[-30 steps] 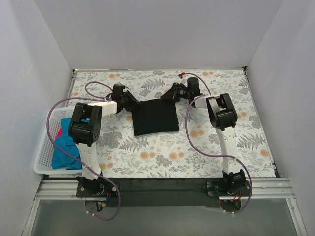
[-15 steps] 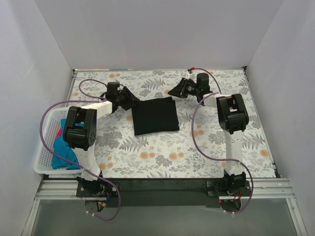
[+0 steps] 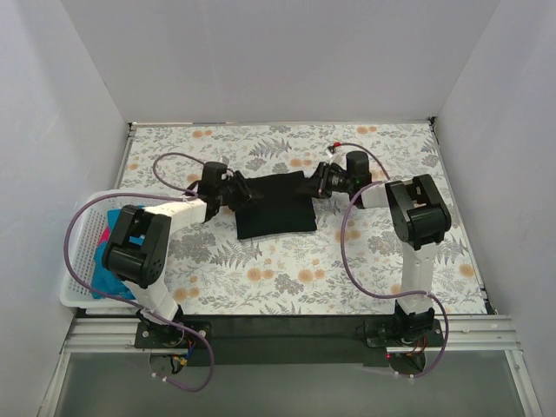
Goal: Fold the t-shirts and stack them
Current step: Fold the tshirt
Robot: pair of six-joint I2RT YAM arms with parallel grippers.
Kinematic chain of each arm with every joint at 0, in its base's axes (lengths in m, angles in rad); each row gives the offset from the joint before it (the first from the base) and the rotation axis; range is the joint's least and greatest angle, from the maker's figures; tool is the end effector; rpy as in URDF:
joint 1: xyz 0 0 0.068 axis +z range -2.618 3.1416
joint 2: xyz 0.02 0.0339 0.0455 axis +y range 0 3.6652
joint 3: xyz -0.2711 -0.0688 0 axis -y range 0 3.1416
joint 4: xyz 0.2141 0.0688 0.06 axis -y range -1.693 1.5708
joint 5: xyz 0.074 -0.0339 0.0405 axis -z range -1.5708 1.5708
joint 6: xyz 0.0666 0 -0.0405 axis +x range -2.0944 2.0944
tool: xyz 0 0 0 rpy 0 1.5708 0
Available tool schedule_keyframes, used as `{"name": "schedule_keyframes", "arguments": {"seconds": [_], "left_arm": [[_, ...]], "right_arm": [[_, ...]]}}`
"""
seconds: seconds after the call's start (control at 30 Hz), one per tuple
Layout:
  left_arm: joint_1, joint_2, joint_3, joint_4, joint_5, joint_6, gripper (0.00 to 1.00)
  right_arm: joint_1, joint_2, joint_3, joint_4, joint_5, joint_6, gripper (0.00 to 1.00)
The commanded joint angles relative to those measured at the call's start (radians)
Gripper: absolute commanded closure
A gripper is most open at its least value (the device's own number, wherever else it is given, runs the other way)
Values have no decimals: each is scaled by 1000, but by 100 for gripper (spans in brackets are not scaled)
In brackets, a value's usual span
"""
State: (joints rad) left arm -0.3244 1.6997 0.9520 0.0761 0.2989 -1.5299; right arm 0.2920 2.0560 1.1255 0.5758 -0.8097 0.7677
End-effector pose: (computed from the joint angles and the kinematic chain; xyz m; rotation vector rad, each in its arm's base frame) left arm 0.3353 -0.1335 0.1951 -1.2969 2.2123 -1.2184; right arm 0.4026 0.1714 0.1758 -0.1092 2.0977 1.4524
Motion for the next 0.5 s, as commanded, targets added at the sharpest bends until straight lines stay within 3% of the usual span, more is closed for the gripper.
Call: {"name": "schedule_keyframes", "arguments": {"seconds": [0.0, 0.23, 0.4, 0.47], "left_arm": [[-2, 55, -84, 37, -16, -68, 66], [-1, 11, -165, 48, -87, -84, 67], [-1, -147, -111, -70, -165, -20, 54], [-1, -193, -79, -172, -216, 23, 44]], "right_arm": [[-11, 58, -50, 76, -6, -8, 70], [-77, 75, -98, 82, -40, -64, 71], [-54, -55, -99, 84, -45, -35, 70], [-34, -112, -98, 87, -51, -6, 70]]}}
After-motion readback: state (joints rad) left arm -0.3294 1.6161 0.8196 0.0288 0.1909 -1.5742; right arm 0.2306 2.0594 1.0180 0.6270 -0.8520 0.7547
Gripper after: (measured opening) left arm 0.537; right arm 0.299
